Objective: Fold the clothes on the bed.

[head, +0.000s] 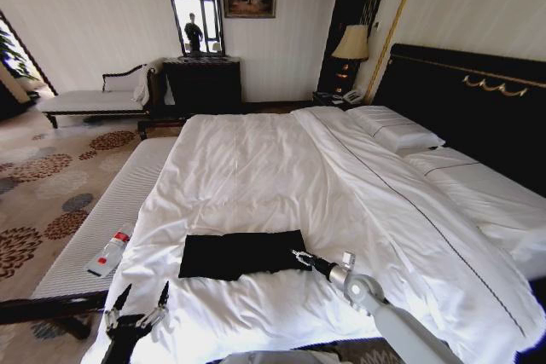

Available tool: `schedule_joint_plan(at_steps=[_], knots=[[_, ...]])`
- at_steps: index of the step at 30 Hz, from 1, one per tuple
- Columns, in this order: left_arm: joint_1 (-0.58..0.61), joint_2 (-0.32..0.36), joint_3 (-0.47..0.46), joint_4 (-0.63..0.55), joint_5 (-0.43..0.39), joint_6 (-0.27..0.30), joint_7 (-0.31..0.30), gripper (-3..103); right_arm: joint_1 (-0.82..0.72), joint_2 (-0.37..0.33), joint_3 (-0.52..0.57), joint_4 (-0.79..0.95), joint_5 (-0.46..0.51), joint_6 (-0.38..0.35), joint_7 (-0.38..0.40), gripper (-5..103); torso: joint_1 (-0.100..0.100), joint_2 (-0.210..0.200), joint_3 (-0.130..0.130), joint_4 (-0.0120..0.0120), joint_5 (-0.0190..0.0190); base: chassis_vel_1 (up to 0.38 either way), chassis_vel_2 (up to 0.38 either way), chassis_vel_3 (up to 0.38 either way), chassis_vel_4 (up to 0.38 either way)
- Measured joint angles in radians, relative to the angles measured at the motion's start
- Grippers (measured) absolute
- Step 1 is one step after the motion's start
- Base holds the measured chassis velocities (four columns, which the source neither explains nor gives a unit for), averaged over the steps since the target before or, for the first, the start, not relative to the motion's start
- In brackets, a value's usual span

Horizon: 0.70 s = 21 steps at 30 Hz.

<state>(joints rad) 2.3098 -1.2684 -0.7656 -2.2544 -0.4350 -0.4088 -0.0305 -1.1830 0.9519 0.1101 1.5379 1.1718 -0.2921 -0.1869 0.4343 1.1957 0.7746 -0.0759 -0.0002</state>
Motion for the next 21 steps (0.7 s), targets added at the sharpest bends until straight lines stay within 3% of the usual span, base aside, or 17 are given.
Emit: schedule_joint_plan(at_steps=[2,4,6,7,12,14,17,21], knots=[[0.0,0.0,0.0,0.0,0.0,0.0,0.0,100,0.006,0.005,-0.007,-0.006,-0.007,0.001,0.0,56,0.0,0.0,0.0,0.0,0.0,0.0,0.0,0.0,0.0],[0.0,0.0,0.0,0.0,0.0,0.0,0.0,100,0.008,0.006,-0.009,-0.007,-0.007,0.002,0.0,56,0.0,0.0,0.0,0.0,0.0001,0.0,0.0,0.0,0.0],[0.0,0.0,0.0,0.0,0.0,0.001,0.0,100,0.012,0.009,-0.011,-0.007,-0.008,0.004,0.0,45,0.0,0.0,0.0,0.0002,0.0003,0.0,0.0,0.0,0.0],[0.0,0.0,0.0,0.0,0.0,0.001,0.0,100,0.012,0.009,-0.011,-0.007,-0.008,0.004,0.0,45,0.0,0.0,0.0,0.0002,0.0003,0.0,0.0,0.0,0.0],[0.0,0.0,0.0,0.0,0.0,0.001,0.0,100,0.005,0.013,-0.005,0.004,-0.009,0.007,0.001,19,0.0,0.0,0.0,0.0002,0.0003,0.0,0.0,0.0,0.0],[0.0,0.0,0.0,0.0,0.0,0.001,0.0,100,0.005,0.013,-0.003,0.005,-0.01,0.007,0.001,19,0.0,0.0,0.0,0.0002,0.0003,0.0,0.0,0.0,0.0],[0.0,0.0,0.0,0.0,0.0,0.001,0.0,100,0.003,0.014,0.005,0.012,-0.013,0.01,0.001,5,0.0,0.0,0.0,0.0002,0.0004,0.0,0.0,0.0,0.0],[0.0,0.0,0.0,0.0,0.0,0.001,0.0,100,0.002,0.014,0.009,0.019,-0.013,0.012,0.001,5,0.0,0.0,0.0,0.0002,0.0002,0.0,0.0,0.0,0.0]])
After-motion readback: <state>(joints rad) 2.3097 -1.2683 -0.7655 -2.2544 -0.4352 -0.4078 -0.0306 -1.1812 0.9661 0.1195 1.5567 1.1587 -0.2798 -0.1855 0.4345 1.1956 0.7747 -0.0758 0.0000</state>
